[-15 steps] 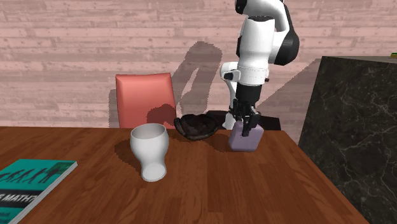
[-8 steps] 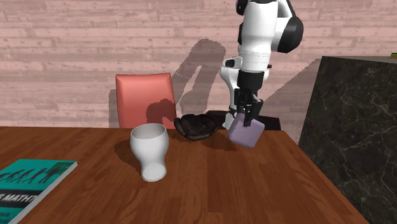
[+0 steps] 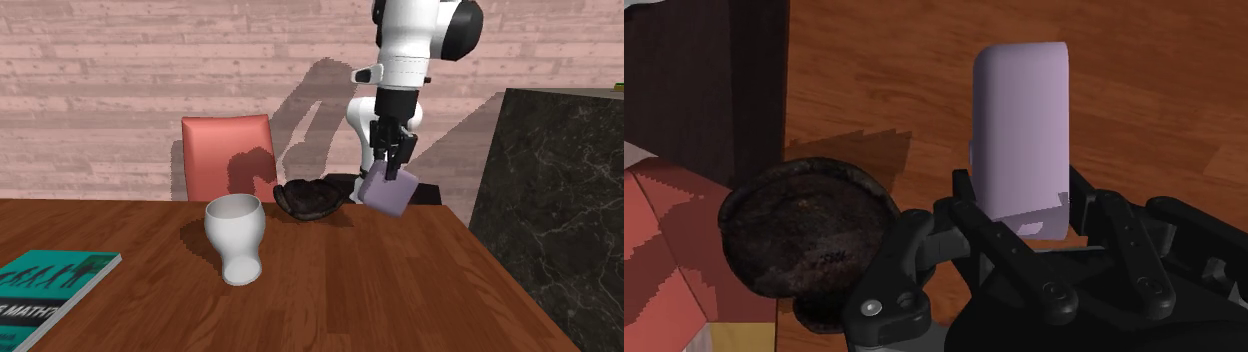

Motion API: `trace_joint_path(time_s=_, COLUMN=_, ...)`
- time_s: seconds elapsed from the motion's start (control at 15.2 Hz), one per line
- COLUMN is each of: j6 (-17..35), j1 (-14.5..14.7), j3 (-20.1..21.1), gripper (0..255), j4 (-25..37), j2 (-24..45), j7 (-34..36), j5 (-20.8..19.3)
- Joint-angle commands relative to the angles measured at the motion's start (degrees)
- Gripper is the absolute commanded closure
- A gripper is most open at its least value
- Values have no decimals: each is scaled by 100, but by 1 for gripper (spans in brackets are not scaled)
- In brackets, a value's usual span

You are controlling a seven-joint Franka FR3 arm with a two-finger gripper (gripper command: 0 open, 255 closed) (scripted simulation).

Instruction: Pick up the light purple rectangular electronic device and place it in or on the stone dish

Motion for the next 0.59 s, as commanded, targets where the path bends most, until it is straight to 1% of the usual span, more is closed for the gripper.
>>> trace_joint_path(time_s=0.0, j6=-183, j1=-1, j3=-25, gripper=255, j4=124, j2=-60, j7=-11, j5=-5)
trace_joint_path(time_s=0.4, j6=-678, j1=-9, j3=-87, gripper=255, j4=499, j2=-180, j7=-33, j5=-27)
trace_joint_path(time_s=0.46, j6=-681, j1=-9, j3=-88, gripper=255, j4=501, j2=-182, j7=-33, j5=-27)
trace_joint_path(time_s=0.53, j6=-706, j1=-54, j3=-206, gripper=255, j4=430, j2=-274, j7=-178, j5=-67)
